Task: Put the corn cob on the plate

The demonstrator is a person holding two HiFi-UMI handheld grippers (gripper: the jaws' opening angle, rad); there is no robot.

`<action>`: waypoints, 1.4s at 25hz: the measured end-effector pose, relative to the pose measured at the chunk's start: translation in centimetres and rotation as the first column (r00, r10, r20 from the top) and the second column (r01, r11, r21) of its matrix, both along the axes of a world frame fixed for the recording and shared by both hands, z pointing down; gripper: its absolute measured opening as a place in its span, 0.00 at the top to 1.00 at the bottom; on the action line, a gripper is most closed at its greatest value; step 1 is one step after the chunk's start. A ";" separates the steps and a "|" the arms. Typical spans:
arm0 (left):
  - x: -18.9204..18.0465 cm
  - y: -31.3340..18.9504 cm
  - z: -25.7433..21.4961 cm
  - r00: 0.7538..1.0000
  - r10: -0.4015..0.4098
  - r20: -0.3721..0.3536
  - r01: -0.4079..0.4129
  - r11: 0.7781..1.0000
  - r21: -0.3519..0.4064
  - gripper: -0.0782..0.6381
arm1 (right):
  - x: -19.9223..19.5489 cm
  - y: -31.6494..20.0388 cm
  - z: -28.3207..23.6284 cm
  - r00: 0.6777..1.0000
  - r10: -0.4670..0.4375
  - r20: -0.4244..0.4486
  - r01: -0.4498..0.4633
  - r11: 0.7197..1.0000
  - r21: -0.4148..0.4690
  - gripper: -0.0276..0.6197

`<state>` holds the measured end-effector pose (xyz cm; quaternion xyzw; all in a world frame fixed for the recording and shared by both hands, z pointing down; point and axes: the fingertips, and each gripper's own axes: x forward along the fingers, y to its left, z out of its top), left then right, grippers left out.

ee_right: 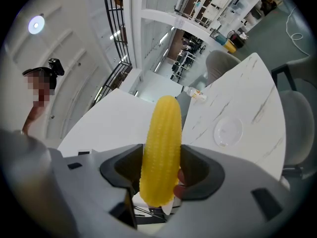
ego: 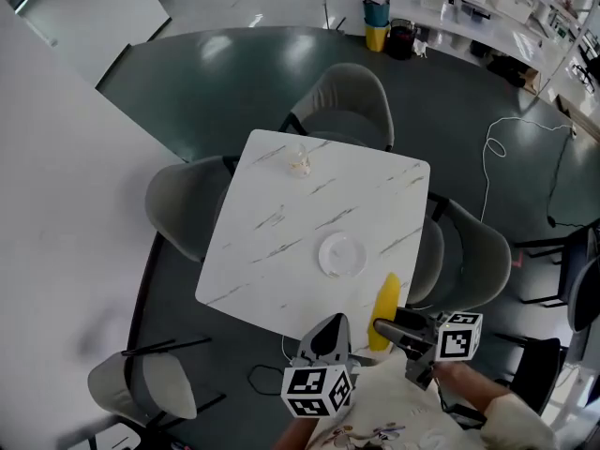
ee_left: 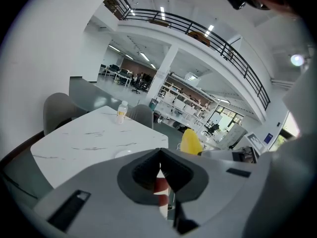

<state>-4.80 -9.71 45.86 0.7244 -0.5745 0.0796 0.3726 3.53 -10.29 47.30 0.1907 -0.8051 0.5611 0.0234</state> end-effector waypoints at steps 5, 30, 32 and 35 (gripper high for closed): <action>-0.4 -2.8 3.4 1.000 0.009 0.009 -0.009 0.998 -0.066 0.88 | 0.3 -3.2 2.3 0.998 -0.009 -0.057 0.008 1.000 -0.009 0.59; -1.9 -6.3 18.2 0.999 -0.016 0.037 0.025 0.969 -0.246 0.88 | -3.9 -12.2 17.4 0.958 -0.061 -0.280 0.045 0.997 -0.066 0.59; -2.2 -6.5 18.6 0.999 -0.023 0.035 0.031 0.968 -0.250 0.88 | -4.3 -12.7 18.6 0.945 -0.076 -0.319 0.056 0.996 -0.069 0.59; -2.7 -7.0 19.2 0.999 -0.035 0.032 0.042 0.966 -0.254 0.88 | -5.0 -13.3 20.5 0.925 -0.094 -0.368 0.067 0.994 -0.087 0.59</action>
